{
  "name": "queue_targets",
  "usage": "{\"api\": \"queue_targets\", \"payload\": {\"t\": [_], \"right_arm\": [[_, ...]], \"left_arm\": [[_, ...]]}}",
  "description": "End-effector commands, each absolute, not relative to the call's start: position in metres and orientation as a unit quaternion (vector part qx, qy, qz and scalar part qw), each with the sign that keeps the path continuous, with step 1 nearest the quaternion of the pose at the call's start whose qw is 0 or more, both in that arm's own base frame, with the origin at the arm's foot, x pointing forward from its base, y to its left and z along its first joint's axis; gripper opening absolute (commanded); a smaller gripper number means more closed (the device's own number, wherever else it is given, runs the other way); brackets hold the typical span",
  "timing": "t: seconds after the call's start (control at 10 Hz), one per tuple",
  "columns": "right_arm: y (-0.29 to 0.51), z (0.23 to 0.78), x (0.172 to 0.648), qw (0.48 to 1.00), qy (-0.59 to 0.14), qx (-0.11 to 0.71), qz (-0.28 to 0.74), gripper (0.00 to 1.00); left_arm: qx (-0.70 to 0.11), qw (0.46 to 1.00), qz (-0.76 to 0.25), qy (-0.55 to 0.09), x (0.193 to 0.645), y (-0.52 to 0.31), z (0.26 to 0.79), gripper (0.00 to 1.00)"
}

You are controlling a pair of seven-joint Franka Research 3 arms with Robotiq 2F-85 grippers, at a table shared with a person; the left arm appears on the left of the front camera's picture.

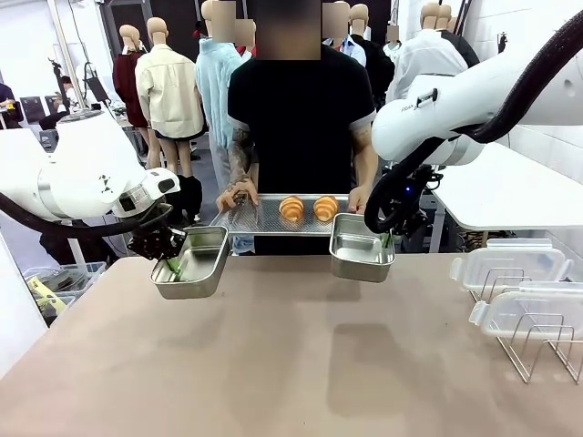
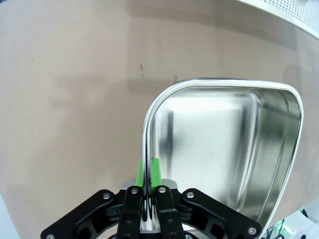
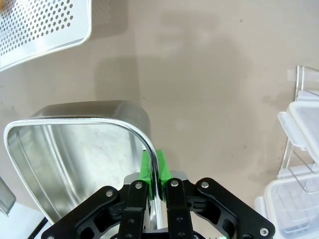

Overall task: Place the bread in airtight containers.
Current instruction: Once an object is inside an Airtight Container , place the container in the center of the table.

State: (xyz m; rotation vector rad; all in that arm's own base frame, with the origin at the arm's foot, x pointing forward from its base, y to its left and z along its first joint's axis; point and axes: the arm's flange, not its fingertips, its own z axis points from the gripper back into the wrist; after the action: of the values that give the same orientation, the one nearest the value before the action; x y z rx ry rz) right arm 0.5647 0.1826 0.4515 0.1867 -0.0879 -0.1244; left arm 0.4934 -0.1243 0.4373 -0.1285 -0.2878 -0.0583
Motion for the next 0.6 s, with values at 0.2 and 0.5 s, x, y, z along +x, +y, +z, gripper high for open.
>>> {"api": "queue_targets", "payload": {"t": [0.2,0.5], "right_arm": [[0.1813,0.4534,0.5608,0.993,-0.051,0.094,-0.056,0.0],[0.1813,0.4534,0.5608,0.993,-0.051,0.094,-0.056,0.0]], "left_arm": [[-0.063,0.986,-0.035,-0.147,0.4934,-0.1233,0.4408,0.0],[-0.063,0.986,-0.035,-0.147,0.4934,-0.1233,0.4408,0.0]]}}
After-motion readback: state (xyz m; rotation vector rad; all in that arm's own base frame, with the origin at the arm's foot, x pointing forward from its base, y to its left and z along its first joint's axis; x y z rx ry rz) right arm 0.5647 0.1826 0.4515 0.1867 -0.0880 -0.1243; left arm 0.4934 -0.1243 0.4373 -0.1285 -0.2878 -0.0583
